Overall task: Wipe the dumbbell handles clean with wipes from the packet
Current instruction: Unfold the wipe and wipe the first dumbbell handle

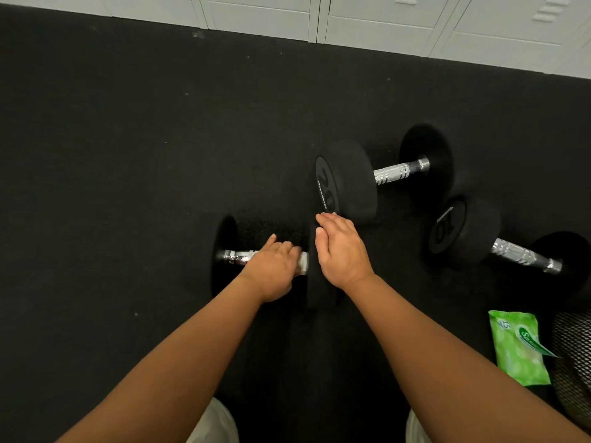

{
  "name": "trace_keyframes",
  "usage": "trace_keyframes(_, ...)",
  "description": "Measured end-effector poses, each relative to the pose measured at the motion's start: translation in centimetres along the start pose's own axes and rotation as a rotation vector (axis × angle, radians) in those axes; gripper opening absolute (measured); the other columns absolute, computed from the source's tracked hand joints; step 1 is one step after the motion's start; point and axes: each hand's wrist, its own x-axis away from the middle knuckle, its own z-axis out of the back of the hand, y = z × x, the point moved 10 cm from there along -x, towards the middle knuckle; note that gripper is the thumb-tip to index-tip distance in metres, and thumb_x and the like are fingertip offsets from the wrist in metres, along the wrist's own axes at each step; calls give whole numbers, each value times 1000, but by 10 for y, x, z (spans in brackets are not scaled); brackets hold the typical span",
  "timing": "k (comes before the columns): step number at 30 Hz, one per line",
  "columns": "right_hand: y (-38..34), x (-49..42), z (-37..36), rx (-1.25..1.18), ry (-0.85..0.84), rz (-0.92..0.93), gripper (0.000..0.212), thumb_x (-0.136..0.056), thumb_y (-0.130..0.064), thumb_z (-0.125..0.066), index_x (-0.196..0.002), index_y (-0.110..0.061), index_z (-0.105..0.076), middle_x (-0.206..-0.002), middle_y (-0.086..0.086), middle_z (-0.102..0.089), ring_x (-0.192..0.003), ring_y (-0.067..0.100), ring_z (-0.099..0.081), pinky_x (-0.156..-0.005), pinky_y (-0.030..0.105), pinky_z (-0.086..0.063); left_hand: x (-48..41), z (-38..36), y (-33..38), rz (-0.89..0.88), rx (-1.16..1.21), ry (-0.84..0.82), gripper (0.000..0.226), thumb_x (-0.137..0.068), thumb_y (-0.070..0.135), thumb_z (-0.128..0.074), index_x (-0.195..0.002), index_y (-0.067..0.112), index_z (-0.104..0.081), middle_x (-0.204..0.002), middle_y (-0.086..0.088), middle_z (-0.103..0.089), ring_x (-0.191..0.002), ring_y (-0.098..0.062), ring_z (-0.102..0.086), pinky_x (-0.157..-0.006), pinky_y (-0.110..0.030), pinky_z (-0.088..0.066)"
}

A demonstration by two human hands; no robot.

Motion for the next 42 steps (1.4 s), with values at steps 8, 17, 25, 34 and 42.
trace_keyframes(8, -3, 7, 3, 7, 20, 28, 54, -96, -36, -25, -135, -7, -49, -138, 7, -50, -133, 19, -37, -111, 24, -23, 14, -5, -8, -16, -8, 92, 60, -95, 29, -46, -147, 11, -23, -139, -4, -41, -129, -20, -39, -120, -40, -6)
trace_keyframes(17, -2, 1, 2, 8, 22, 10, 47, -97, -30, -32, -135, -7, -49, -139, 7, -50, -133, 18, -37, -108, 19, -20, 4, -2, 3, 24, -51, 96, 62, -86, 26, -53, -141, 7, -31, -129, -7, -47, -123, -22, -43, -120, -40, -6)
trace_keyframes(25, 0, -3, 3, 4, 11, 16, 41, -100, -24, -38, -136, -8, -48, -139, 7, -49, -134, 18, -36, -108, 18, -19, 6, 6, -10, 2, 196, 203, 44, -94, 18, -48, -136, 10, -45, -122, -4, -57, -116, -20, -53, -119, -37, -8)
trace_keyframes(34, -2, 1, 4, 7, 24, 22, 40, -99, -23, -39, -136, -8, -48, -139, 7, -49, -133, 18, -36, -109, 21, -21, 13, 0, -8, 157, 113, 57, 57, -95, 36, -40, -145, 13, -27, -146, -6, -38, -144, -25, -19, -117, -53, -1)
trace_keyframes(42, -4, 7, 5, 13, 30, 33, 43, -99, -26, -35, -136, -8, -48, -139, 7, -49, -133, 18, -36, -108, 20, -19, 22, -7, -5, 104, -50, 43, 67, -94, 28, -41, -150, 13, -8, -154, -7, -23, -146, -28, -8, -117, -52, 1)
